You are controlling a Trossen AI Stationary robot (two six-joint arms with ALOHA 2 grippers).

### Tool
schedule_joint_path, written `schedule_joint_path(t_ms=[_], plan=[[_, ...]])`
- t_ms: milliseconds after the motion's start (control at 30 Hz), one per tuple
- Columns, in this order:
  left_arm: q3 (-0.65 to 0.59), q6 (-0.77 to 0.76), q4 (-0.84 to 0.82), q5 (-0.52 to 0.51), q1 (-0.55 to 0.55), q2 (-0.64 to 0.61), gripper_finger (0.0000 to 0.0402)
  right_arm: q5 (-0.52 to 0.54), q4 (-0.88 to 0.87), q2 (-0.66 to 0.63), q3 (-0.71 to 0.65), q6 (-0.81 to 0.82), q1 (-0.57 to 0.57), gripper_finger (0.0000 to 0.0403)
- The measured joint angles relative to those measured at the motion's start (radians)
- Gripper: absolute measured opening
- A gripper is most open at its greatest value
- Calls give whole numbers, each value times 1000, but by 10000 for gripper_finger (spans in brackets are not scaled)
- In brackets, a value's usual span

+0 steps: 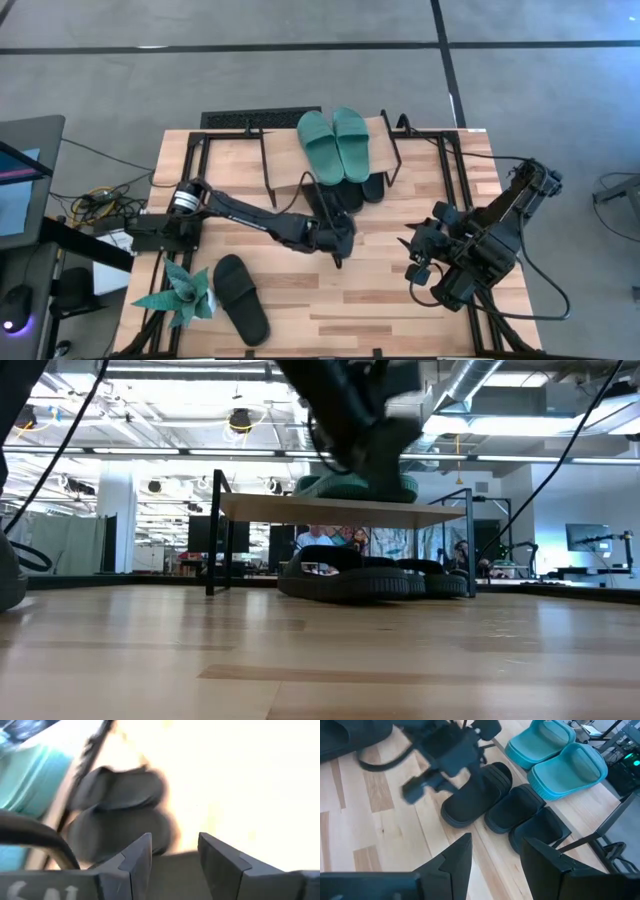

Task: Pick and place slides into the shelf
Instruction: Put the black slide under the shelf

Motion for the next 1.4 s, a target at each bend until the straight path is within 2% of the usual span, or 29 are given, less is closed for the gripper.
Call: schedule_joint_path(t_ms=[133,300,433,733,1033,1400], plan=[[6,39,25,132,-15,0,151,0,0,0,0,0,0,154],[5,71,-29,165,-23,0,151,3,1,0,0,0,0,154],[0,89,-69,256,-23,1,151,4,4,0,0,0,0,154],[-13,63,-82,295,-20,71,151,6,13,0,0,0,0,154],[-14,19,-80,235,-9,84,151,3,19,0,0,0,0,154],[-14,19,-78,306,8,84,151,4,14,0,0,-2,0,154]])
